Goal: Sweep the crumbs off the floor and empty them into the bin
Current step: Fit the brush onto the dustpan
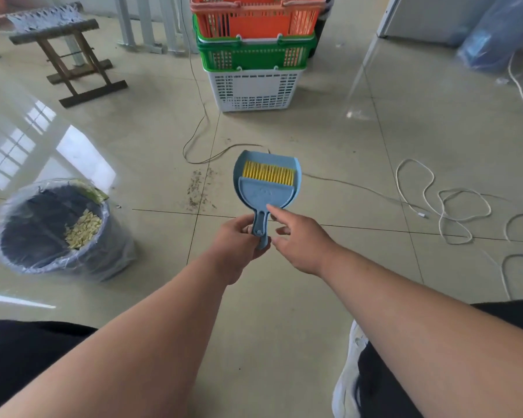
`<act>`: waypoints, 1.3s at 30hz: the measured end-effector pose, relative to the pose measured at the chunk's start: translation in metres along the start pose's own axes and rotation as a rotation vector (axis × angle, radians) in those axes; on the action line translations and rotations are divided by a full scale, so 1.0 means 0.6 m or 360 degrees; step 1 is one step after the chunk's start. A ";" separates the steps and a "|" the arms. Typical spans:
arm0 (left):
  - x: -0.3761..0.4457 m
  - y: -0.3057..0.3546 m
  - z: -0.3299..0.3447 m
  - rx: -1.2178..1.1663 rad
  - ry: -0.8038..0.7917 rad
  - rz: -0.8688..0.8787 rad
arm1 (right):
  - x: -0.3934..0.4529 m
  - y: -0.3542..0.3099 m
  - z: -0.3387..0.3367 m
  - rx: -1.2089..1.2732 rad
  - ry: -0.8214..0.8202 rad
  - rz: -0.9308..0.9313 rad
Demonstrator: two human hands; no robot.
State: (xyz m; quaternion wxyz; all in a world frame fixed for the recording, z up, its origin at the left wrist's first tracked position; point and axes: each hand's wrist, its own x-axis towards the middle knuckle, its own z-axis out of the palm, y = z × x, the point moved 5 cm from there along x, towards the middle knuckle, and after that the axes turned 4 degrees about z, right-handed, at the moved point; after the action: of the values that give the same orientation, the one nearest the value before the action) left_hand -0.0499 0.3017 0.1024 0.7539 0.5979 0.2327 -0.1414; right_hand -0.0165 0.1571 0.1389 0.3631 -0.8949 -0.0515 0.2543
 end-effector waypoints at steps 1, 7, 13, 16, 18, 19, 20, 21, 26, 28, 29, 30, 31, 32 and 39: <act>0.009 -0.019 -0.006 -0.0038 0.0032 -0.0036 | 0.013 0.005 0.020 -0.0034 0.0003 0.0014; 0.093 -0.121 -0.103 0.0031 0.0326 -0.0277 | 0.113 0.040 0.160 -0.0271 -0.0161 0.0050; 0.191 -0.216 -0.224 0.0185 0.0563 -0.0534 | 0.257 0.075 0.295 -0.0525 -0.0482 0.0014; 0.231 -0.252 -0.259 0.0221 0.0568 -0.0607 | 0.315 0.099 0.350 -0.0546 -0.0605 0.0025; 0.257 -0.274 -0.269 0.0267 0.0530 -0.0642 | 0.335 0.117 0.372 -0.0560 -0.0642 0.0052; 0.267 -0.284 -0.270 0.0313 0.0497 -0.0675 | 0.340 0.127 0.377 -0.0591 -0.0650 0.0062; 0.276 -0.292 -0.268 0.0375 0.0455 -0.0707 | 0.344 0.136 0.382 -0.0641 -0.0656 0.0063; 0.283 -0.294 -0.263 0.0461 0.0416 -0.0725 | 0.345 0.144 0.385 -0.0706 -0.0660 0.0048; 0.315 -0.297 -0.258 0.0950 0.0394 -0.0683 | 0.364 0.161 0.384 -0.0922 -0.0614 -0.0127; 0.314 -0.279 -0.250 0.1096 0.0392 -0.0666 | 0.373 0.162 0.380 -0.0954 -0.0621 -0.0160; 0.314 -0.275 -0.247 0.1151 0.0369 -0.0672 | 0.376 0.160 0.376 -0.0979 -0.0637 -0.0165; 0.314 -0.275 -0.247 0.1201 0.0345 -0.0686 | 0.378 0.160 0.374 -0.0994 -0.0639 -0.0184; 0.312 -0.275 -0.248 0.1229 0.0344 -0.0704 | 0.379 0.158 0.371 -0.1008 -0.0650 -0.0179; 0.312 -0.279 -0.251 0.1231 0.0351 -0.0714 | 0.378 0.159 0.370 -0.1007 -0.0653 -0.0186; 0.308 -0.275 -0.256 0.1223 0.0376 -0.0739 | 0.362 0.143 0.362 -0.1023 -0.0754 -0.0137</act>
State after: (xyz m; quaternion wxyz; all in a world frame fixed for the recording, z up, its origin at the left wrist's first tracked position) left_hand -0.0015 0.4220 -0.1585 0.3944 0.7781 0.3754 -0.3133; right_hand 0.0563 0.2902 -0.1417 0.0531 -0.8765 -0.2481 0.4090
